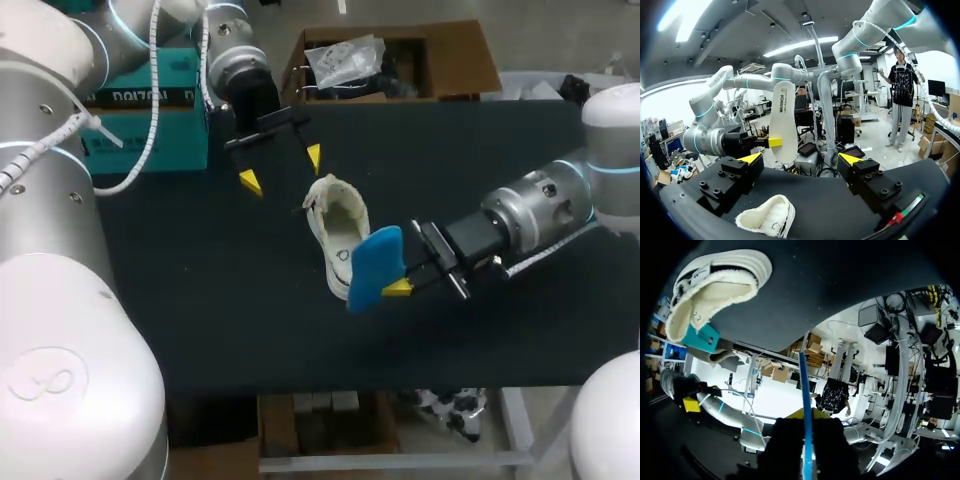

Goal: Open the shoe tongue, take the insole out of the shoe, put the insole back into the shoe, and pack the shoe into the shoebox

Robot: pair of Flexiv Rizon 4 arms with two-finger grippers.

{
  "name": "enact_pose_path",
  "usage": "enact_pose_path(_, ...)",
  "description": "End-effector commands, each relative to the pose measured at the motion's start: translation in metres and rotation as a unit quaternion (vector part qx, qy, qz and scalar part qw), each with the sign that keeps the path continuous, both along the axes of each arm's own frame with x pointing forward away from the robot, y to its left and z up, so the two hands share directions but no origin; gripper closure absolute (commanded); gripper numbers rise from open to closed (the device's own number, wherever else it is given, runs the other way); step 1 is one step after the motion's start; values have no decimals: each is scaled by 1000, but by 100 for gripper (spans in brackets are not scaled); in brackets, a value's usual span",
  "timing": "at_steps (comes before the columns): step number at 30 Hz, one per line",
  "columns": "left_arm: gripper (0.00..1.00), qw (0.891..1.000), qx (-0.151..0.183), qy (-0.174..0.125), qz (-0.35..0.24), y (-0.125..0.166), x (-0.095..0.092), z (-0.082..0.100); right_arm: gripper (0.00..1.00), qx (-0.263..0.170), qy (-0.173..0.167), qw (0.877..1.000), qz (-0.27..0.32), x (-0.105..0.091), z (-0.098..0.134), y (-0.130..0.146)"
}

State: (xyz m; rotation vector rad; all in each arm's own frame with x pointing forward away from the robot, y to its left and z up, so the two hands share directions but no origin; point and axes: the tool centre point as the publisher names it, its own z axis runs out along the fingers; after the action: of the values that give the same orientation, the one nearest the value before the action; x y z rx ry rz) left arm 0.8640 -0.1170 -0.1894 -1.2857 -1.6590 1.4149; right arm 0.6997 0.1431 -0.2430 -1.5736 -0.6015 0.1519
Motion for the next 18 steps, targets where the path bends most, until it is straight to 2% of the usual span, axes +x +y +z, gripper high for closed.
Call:
enact_pose_path(1, 0, 1000, -5, 13, -3, 0, 5, -3, 100, 1, 0, 1000, -1, -1, 0, -1)
enact_pose_path(13, 0, 1000, -5, 13, -3, 0, 5, -3, 100, 1, 0, 1000, -1, -1, 0, -1)
enact_pose_path(15, 0, 1000, -14, -13, 15, 2, -8, 3, 100, -4, 0, 1000, -24, 4, 0, 2)
enact_pose_path(17, 0, 999, -12, -19, 47, 5, -18, 7, 100, -6, -7, 999, -39, 7, 1, 6)
enact_pose_path(18, 0, 997, -12, -36, 70, 6, -24, 8, 100, -8, -9, 999, -47, 9, 2, 7)
